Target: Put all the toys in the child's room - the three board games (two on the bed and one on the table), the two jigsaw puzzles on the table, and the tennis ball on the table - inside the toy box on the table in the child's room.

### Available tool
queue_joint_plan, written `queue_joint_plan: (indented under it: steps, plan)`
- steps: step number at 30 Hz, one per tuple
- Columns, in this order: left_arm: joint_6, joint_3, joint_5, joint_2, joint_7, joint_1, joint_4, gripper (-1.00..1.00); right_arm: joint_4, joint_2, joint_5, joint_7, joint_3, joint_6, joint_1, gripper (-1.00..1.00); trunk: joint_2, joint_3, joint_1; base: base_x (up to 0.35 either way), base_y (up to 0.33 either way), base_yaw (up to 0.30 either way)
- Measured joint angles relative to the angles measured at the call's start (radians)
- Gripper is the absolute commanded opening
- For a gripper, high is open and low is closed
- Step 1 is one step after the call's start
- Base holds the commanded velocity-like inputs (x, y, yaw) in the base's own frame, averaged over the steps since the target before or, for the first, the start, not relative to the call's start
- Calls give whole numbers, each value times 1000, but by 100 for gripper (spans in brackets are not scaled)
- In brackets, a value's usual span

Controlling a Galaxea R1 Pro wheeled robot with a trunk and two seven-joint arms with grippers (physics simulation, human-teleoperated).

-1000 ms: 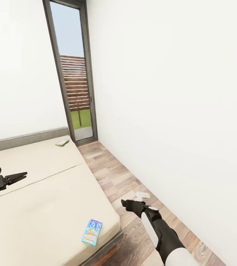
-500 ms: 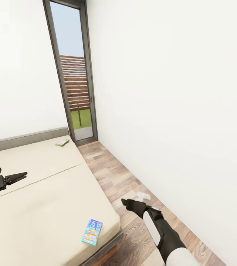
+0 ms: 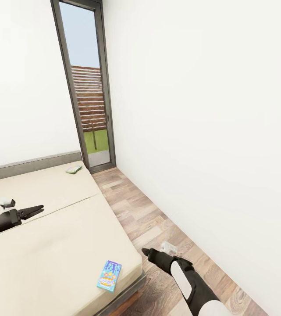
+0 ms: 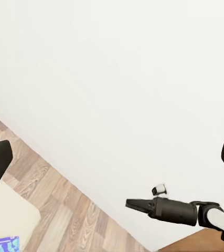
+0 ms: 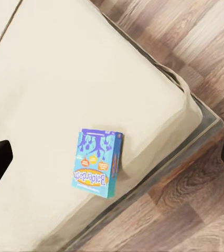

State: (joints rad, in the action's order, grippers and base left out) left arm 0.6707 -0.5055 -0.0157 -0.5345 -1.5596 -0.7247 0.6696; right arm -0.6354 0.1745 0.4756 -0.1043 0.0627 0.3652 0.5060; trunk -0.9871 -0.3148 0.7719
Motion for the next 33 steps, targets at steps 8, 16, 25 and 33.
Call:
queue_joint_plan:
  steps: [8,16,25,33]
  plan:
    - [3,188,2,79,-7,0,5,100,157,-19,-1,-132,-3,-24,-2,100,0,0,0,0,0,0]
    - [10,301,5,134,-7,0,0,100,264,-24,-5,-158,-3,-140,-2,100,0,0,0,0,0,0]
    - [2,328,-1,202,-6,0,-2,100,291,-15,-14,-162,2,-185,-2,100,0,0,0,-21,4,0]
    - [-1,332,-1,201,-7,0,0,100,299,-10,-15,-160,1,-204,-2,100,0,0,0,-146,89,0]
